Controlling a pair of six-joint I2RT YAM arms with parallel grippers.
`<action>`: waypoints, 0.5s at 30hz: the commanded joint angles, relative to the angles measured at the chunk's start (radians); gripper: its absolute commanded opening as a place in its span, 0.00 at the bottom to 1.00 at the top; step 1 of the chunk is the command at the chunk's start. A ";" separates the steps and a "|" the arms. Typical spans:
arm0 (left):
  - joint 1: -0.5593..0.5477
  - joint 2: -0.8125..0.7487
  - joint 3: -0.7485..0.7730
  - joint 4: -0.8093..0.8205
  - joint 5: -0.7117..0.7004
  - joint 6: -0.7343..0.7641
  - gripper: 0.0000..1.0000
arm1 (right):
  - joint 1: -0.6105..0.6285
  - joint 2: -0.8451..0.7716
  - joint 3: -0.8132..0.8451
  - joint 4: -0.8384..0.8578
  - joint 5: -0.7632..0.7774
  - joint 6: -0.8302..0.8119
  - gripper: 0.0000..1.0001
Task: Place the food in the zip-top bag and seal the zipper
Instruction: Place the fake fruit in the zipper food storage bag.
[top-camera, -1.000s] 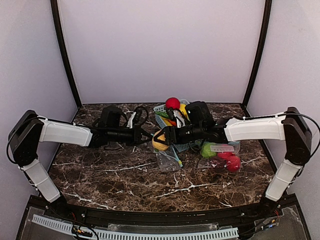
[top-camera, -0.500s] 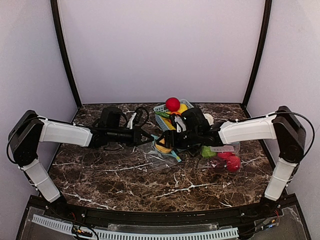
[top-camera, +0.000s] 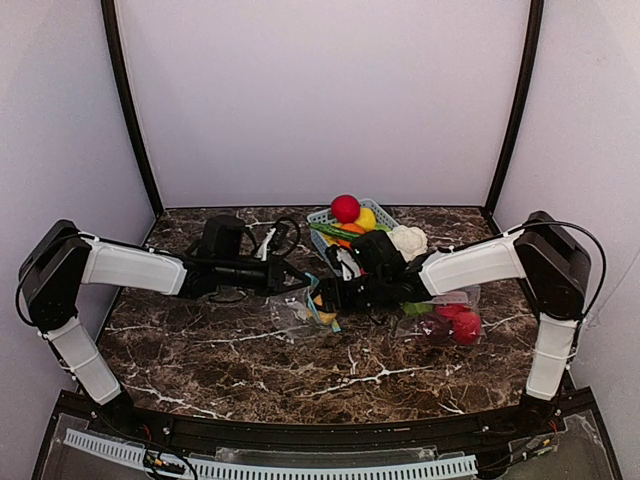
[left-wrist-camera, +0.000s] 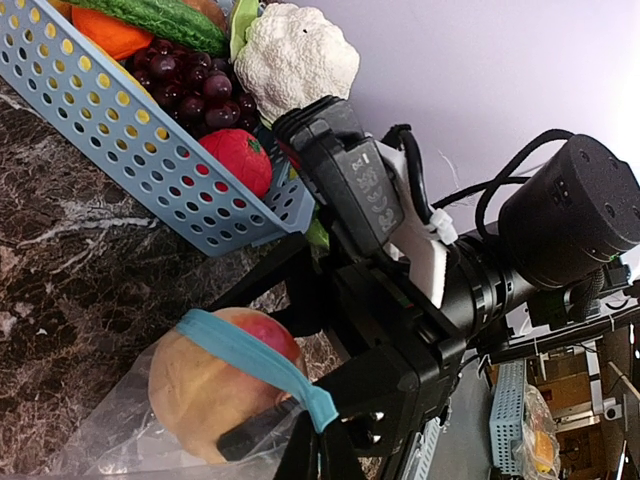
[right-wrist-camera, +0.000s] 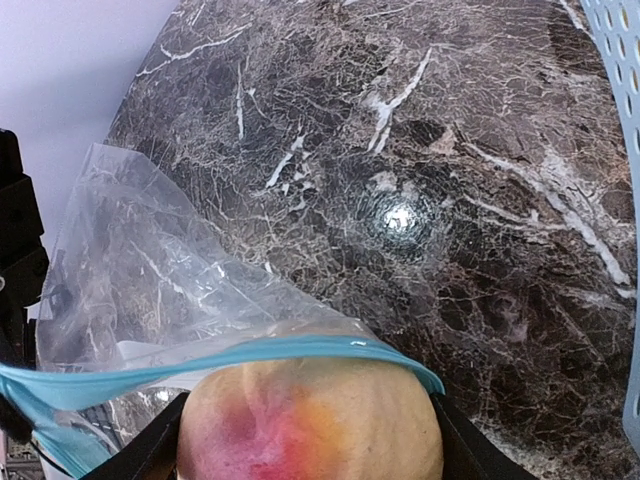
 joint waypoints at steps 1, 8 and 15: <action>-0.004 0.005 -0.014 0.063 0.035 -0.012 0.01 | 0.013 0.036 0.026 0.021 -0.026 -0.044 0.49; -0.004 0.010 -0.018 0.069 0.035 -0.016 0.01 | 0.015 0.019 0.000 0.099 -0.096 -0.090 0.72; 0.010 -0.011 -0.011 -0.035 -0.033 0.030 0.01 | 0.014 -0.037 -0.046 0.097 -0.071 -0.106 0.86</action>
